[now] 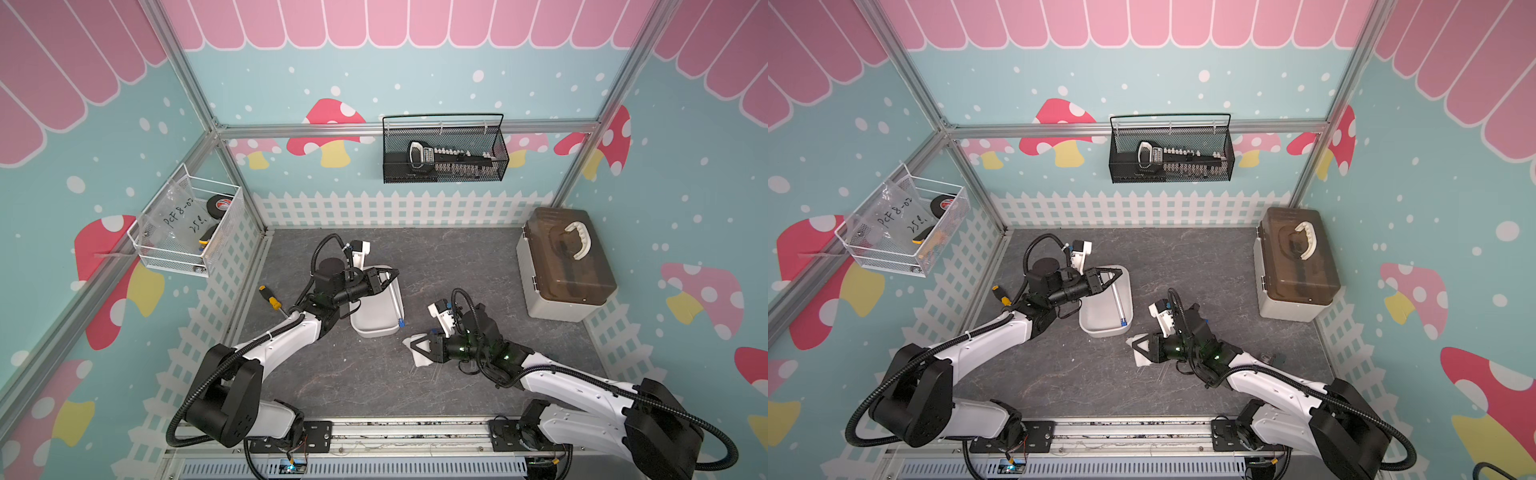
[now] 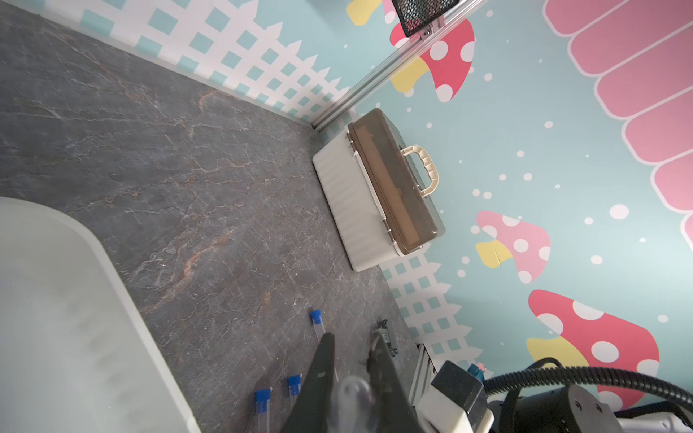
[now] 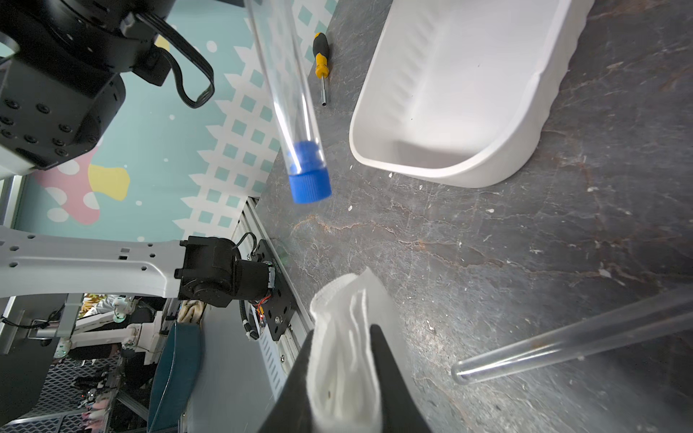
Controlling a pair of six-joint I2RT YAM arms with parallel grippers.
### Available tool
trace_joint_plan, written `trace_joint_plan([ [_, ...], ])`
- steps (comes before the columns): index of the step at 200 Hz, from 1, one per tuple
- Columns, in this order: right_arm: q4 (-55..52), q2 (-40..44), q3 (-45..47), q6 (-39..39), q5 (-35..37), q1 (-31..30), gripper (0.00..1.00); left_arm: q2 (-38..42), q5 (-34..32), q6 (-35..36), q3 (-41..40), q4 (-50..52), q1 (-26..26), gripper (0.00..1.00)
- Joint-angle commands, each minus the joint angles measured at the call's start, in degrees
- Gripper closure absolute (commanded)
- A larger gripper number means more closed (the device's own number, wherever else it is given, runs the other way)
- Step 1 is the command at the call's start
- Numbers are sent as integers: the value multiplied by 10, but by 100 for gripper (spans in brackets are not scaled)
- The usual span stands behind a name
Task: Wipe the exteriors of test tubes
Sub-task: Place the test tube in the storage box.
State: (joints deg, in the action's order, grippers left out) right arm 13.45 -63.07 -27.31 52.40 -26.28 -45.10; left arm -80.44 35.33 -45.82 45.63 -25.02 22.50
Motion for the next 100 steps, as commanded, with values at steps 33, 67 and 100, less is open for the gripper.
trace_joint_plan([
  [33, -38, 41, 14, 6, 32, -3, 80, 27, -33, 86, 25, 124, -20, 92],
  [67, -45, 51, 14, 3, 39, -2, 80, 5, -62, 135, 55, 207, -25, 91],
  [100, -44, 53, 12, 2, 40, -3, 80, -30, -101, 164, 76, 233, -27, 88],
])
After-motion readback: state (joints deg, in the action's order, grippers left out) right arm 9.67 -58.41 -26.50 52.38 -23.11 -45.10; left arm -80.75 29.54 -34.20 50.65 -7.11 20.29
